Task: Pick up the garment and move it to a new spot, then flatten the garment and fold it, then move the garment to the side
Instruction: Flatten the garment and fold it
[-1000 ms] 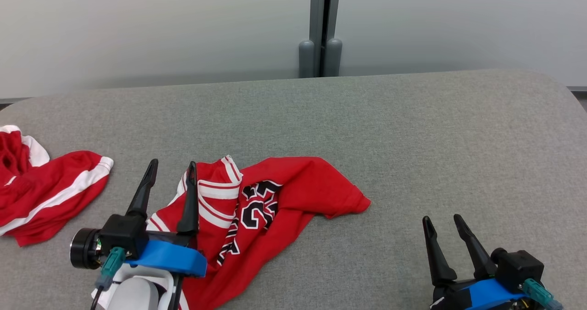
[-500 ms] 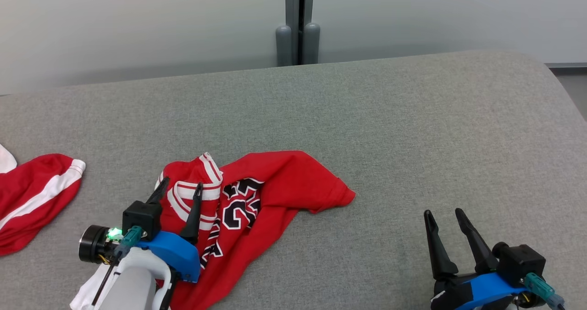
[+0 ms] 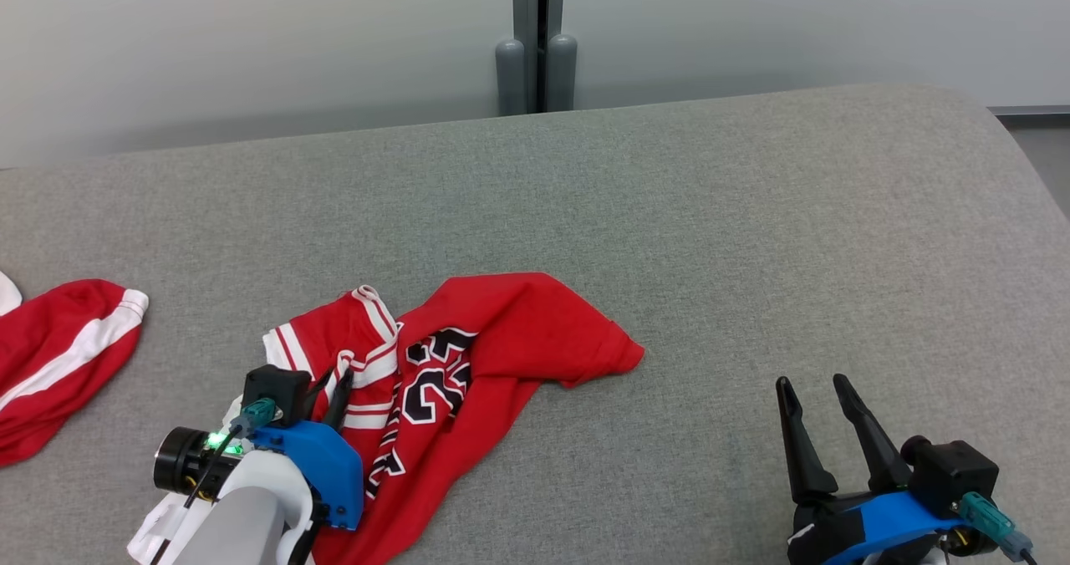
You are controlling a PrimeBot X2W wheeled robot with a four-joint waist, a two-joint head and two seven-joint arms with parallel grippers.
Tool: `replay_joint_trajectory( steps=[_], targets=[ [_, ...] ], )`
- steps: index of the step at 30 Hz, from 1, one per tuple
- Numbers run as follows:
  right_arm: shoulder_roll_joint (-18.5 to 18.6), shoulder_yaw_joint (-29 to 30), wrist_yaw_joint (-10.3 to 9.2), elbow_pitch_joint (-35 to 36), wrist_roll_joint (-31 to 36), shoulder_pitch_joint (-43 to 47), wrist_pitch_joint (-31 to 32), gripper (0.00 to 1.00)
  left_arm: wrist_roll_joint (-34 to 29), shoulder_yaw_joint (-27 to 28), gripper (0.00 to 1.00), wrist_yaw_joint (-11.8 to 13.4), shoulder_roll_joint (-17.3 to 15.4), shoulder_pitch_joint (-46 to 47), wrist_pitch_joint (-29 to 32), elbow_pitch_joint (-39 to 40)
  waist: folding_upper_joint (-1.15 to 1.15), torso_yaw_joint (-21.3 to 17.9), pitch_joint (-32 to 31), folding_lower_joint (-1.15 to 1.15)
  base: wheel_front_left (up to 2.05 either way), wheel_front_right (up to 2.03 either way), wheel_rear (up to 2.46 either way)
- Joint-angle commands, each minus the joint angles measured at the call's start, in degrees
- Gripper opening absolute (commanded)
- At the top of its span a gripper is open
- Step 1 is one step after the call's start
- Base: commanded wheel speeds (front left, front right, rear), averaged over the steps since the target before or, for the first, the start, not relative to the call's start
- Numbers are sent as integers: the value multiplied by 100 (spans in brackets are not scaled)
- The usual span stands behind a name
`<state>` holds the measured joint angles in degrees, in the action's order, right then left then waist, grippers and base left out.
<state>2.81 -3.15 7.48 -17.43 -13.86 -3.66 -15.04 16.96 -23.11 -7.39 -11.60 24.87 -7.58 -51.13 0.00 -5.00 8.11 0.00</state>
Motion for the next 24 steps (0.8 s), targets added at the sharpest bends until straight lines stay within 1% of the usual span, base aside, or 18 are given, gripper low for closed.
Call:
replay_joint_trajectory(
  steps=[1, 5, 9, 11, 13, 16, 17, 18, 19, 21, 22, 24],
  targets=[
    [15, 33, 3, -5, -58, -22, -22, 100, 85, -27, 0, -9, -62, 79, -79, -52, 0, 24, -16, 0, 0, 0, 0],
    [15, 56, 2, 5, -54, 24, -22, 100, 229, 130, 0, 18, -178, 213, -414, -80, 0, 90, -62, 0, 0, 0, 0],
    [15, 57, 3, -7, -45, 11, -22, 100, 449, 490, 0, 227, -307, 237, -669, -1, 0, 130, -90, 0, 0, 0, 0],
    [15, 59, 3, -10, -44, 7, -22, 100, 527, 672, 0, 387, -358, 128, -724, 73, 0, 141, -104, 0, 0, 0, 0],
    [15, 54, 3, -9, -40, 14, -22, 100, 604, 831, 0, 492, -409, 13, -749, 128, 0, 141, -112, 0, 0, 0, 0],
    [15, 67, 3, -15, -14, 51, -22, 100, 659, 961, 0, 566, -374, -114, -766, 274, 0, 157, -145, 0, 0, 0, 0],
    [15, 74, 3, -20, -7, 65, -22, 100, 624, 999, 26, 581, -393, -139, -768, 357, 0, 167, -162, 0, 0, 0, 0],
    [15, 73, 3, -26, -7, 80, -22, 100, 582, 1035, 93, 563, -406, -184, -766, 484, 0, 174, -175, 0, 0, 0, 0],
    [15, 77, 3, -30, -4, 91, -22, 100, 541, 1079, 100, 579, -379, -230, -766, 645, 0, 188, -193, 0, 0, 0, 0],
    [14, 67, 3, -37, 6, 110, -22, 100, 440, 1209, 100, 653, -321, -396, -766, 1060, 0, 220, -232, 0, 0, 0, 0],
    [14, 67, 3, -37, 6, 110, -22, 100, 440, 1209, 100, 653, -321, -396, -766, 1060, 0, 220, -232, 0, 0, 0, 0],
    [15, 51, 3, -43, 15, 122, -22, 100, 378, 1432, 100, 680, -263, -572, -766, 1526, 0, 253, -275, 0, 0, 0, 0]
  ],
)
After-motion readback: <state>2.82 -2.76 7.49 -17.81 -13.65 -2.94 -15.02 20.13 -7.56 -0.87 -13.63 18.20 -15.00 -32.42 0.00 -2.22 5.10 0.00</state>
